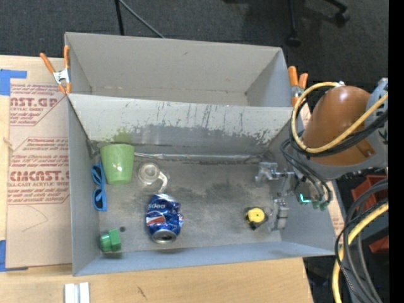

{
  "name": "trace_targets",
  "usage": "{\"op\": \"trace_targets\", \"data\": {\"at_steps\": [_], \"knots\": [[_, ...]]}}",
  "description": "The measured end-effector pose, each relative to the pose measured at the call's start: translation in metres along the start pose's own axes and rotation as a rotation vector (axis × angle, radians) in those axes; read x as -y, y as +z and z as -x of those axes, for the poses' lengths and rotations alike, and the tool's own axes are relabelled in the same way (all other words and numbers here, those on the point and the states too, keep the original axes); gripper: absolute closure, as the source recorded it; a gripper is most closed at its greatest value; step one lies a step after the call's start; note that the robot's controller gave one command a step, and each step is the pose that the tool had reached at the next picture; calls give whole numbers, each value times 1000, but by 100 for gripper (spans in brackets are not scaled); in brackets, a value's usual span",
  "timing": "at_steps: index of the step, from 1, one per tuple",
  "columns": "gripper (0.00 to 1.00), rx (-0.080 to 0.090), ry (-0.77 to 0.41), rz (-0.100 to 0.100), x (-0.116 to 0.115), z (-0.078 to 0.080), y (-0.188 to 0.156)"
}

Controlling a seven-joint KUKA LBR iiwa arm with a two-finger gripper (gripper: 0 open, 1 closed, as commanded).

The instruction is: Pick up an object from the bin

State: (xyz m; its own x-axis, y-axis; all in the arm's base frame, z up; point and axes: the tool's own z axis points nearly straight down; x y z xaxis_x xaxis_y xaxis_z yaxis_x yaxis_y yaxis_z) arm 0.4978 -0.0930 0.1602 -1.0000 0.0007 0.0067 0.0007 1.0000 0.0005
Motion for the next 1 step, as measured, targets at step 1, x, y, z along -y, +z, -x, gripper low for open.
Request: {"op": "trace_targets", "data": {"at_steps": [1], "knots": [[0, 5, -344, -1, 30, 32, 91]]}}
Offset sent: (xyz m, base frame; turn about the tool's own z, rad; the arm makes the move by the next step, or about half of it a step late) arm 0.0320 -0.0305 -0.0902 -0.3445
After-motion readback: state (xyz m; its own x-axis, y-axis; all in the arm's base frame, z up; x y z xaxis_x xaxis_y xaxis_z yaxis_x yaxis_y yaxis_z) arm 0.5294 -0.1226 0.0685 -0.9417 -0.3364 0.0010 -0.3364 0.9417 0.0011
